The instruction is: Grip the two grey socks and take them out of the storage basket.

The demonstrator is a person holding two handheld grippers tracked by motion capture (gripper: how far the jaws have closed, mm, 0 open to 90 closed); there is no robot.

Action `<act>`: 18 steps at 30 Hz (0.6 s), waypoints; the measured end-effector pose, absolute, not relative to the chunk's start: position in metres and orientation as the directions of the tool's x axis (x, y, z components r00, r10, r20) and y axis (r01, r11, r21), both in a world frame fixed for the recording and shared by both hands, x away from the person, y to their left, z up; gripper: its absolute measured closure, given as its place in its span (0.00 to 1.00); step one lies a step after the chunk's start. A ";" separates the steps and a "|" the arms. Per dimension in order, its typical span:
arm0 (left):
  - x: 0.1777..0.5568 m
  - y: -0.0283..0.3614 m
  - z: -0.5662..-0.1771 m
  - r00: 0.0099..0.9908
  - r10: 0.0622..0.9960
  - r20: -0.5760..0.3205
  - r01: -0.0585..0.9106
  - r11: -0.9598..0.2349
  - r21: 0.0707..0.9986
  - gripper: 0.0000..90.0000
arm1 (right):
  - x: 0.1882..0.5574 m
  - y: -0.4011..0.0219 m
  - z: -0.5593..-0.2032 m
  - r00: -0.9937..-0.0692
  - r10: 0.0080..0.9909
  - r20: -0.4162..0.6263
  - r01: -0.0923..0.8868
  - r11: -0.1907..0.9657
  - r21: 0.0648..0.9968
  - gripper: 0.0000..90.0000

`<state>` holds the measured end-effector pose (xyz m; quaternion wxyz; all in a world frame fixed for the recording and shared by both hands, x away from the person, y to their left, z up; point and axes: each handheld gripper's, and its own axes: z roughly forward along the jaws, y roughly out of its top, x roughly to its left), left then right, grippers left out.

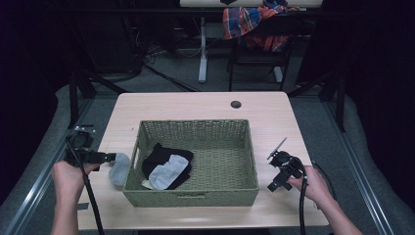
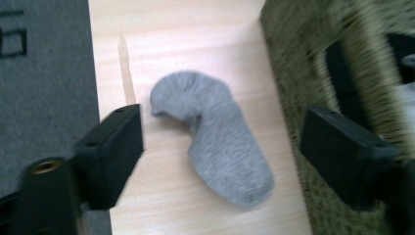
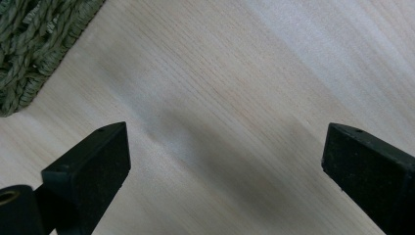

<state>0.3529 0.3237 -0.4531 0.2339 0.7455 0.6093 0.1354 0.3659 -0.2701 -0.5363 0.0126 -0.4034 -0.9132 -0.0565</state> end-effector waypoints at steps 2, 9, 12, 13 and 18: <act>0.350 0.315 -0.441 0.238 0.969 -0.069 0.822 -0.163 0.546 0.11 | 0.366 -0.270 -0.536 -0.675 0.735 0.068 0.738 0.669 0.092 0.04; 0.347 0.292 -0.426 0.296 0.955 -0.036 0.789 -0.223 0.573 0.00 | 0.366 -0.270 -0.536 -0.676 0.734 0.067 0.736 0.670 0.092 0.04; 0.346 0.282 -0.421 0.330 0.943 -0.034 0.771 -0.248 0.587 0.00 | 0.362 -0.269 -0.541 -0.640 0.764 0.084 0.766 0.625 0.153 0.04; 0.346 0.275 -0.419 0.348 0.937 -0.021 0.757 -0.267 0.597 0.00 | 0.361 -0.269 -0.541 -0.633 0.769 0.091 0.771 0.616 0.159 0.04; 0.346 0.263 -0.417 0.374 0.927 -0.009 0.738 -0.292 0.609 0.00 | 0.362 -0.269 -0.540 -0.636 0.766 0.091 0.769 0.619 0.161 0.04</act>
